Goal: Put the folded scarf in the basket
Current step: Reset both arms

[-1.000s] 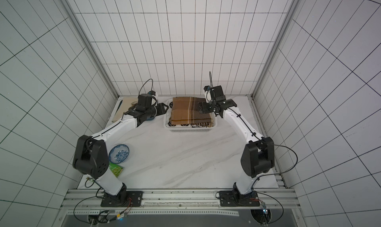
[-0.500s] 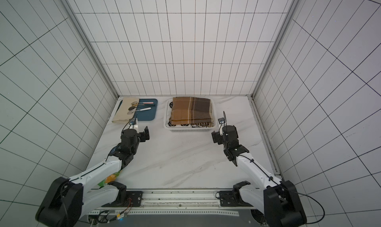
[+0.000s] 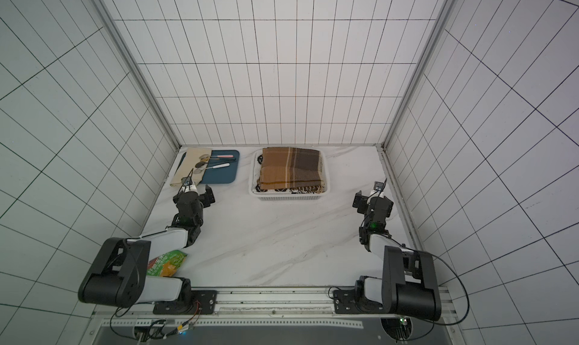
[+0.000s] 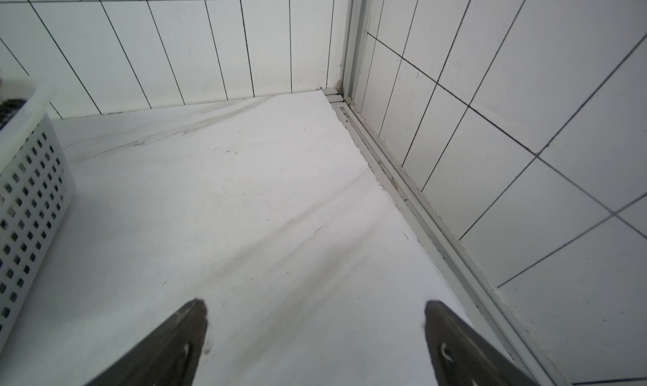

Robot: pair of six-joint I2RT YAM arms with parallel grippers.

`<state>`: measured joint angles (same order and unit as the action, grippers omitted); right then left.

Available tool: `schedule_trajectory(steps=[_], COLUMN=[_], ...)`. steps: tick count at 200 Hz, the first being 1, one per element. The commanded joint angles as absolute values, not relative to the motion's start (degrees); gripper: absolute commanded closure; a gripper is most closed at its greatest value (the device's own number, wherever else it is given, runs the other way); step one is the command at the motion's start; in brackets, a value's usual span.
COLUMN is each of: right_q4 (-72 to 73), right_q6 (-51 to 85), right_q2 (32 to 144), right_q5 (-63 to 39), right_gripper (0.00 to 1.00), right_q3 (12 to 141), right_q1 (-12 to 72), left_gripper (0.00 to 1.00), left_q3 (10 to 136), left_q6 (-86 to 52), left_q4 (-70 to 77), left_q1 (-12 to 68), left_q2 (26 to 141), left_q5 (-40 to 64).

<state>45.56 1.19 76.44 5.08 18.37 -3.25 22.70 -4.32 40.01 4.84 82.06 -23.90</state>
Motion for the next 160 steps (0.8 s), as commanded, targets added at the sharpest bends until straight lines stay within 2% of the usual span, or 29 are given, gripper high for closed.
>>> schedule_trajectory(steps=[1, 21, 38, 49, 64, 77, 160], right_q4=[56.7, 65.1, 50.8, 49.6, 44.0, 47.6, 45.7], right_q6=[3.6, 4.1, 3.4, 2.6, 1.3, 1.5, 1.3], right_q2=[82.2, 89.4, 86.2, 88.7, 87.7, 88.8, 88.2], right_q5=[-1.3, -1.2, -1.2, -3.5, -2.3, -2.2, -2.4], right_gripper=[0.01, 0.01, 0.01, 0.01, 0.01, 0.01, 0.01], right_q3=[16.2, 16.3, 21.0, 23.7, 25.4, 24.7, 25.0], right_q1=[-3.6, -3.6, -3.6, -3.6, -2.2, -2.4, -2.3], left_gripper=[0.02, 0.02, 0.02, 0.02, 0.02, 0.02, 0.02], left_q3=[20.7, 22.2, 24.2, 25.8, 24.9, 24.9, 25.4], left_q6=[-6.4, -6.9, -7.1, -8.0, -7.3, -7.1, -7.3], left_q4=[54.1, 54.4, 48.5, 43.1, 46.9, 46.2, 44.6], left_q1=[1.9, 0.5, 0.4, 0.3, 0.2, 0.2, 0.4], left_q2=[88.4, 91.3, 90.5, 89.0, 90.1, 89.7, 89.2], left_q5=[-19.1, -17.1, -16.7, -16.6, -16.0, -15.6, -15.9])
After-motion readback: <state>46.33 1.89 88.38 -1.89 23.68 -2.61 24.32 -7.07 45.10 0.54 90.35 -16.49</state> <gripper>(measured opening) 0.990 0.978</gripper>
